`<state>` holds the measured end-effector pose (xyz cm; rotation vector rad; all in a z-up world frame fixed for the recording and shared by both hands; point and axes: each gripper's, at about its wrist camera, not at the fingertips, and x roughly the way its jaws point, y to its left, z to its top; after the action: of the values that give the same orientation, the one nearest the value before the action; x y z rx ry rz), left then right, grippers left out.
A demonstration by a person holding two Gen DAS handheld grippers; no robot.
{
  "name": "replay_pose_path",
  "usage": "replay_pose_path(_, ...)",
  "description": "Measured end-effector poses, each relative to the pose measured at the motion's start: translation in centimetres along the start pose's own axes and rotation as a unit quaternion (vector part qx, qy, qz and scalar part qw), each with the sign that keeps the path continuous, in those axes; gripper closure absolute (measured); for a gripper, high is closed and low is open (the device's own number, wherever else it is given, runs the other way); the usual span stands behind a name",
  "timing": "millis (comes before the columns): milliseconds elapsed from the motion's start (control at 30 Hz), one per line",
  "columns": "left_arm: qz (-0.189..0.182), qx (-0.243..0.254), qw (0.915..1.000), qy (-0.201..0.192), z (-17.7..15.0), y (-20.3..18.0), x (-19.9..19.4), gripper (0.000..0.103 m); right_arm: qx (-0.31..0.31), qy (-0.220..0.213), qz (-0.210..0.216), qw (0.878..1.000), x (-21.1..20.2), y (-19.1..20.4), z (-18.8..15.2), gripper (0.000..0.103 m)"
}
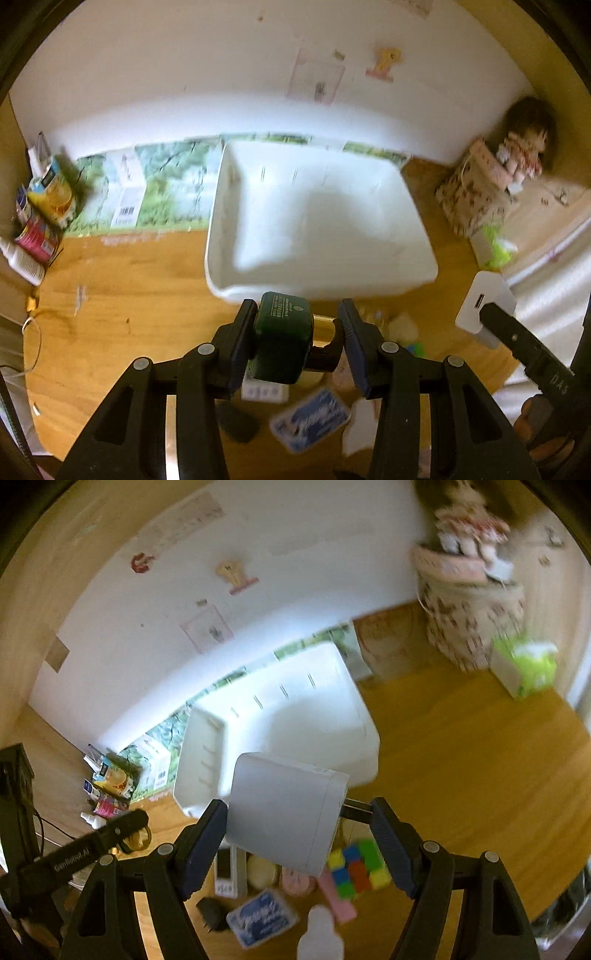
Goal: Organize rigid objects
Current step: 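Drop the green cylinder into the white bin while the right gripper drops the charger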
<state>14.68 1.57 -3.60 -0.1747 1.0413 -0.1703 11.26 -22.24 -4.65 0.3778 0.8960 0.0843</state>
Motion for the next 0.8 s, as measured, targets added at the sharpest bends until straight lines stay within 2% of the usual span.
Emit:
replay_pose_path(100,-0.008,-0.006,0.9996,-0.028,0.9,-0.2,0.4,0.054,-0.029,-0.020,0.010,0.999,0.9,-0.4,1.4,0.024)
replay_pose_path(300,0.021,-0.004,0.9965,-0.081,2.5,-1.0,2.0,0.054,-0.062,-0.036,0.043,0.996,3.6,-1.6,3.2,0.024)
replay_pose_path(500,0.028,-0.007,0.9910,-0.131,3.8,-1.8,4.3,0.054,-0.111,-0.053,0.071,0.990,6.4,-2.0,4.1,0.026)
replay_pose_path(567,0.029,-0.009,0.9891,-0.144,4.5,-1.9,5.2,0.054,-0.122,-0.076,0.073,0.987,7.1,-2.1,4.6,0.070)
replay_pose_path(733,0.051,-0.011,0.9854,-0.162,5.9,-2.1,7.1,0.056,-0.142,-0.077,0.092,0.983,9.9,-2.1,6.2,0.072)
replay_pose_path(800,0.051,-0.016,0.9860,-0.158,6.3,-2.1,7.7,0.056,-0.150,-0.073,0.099,0.981,10.6,-1.9,6.5,0.072)
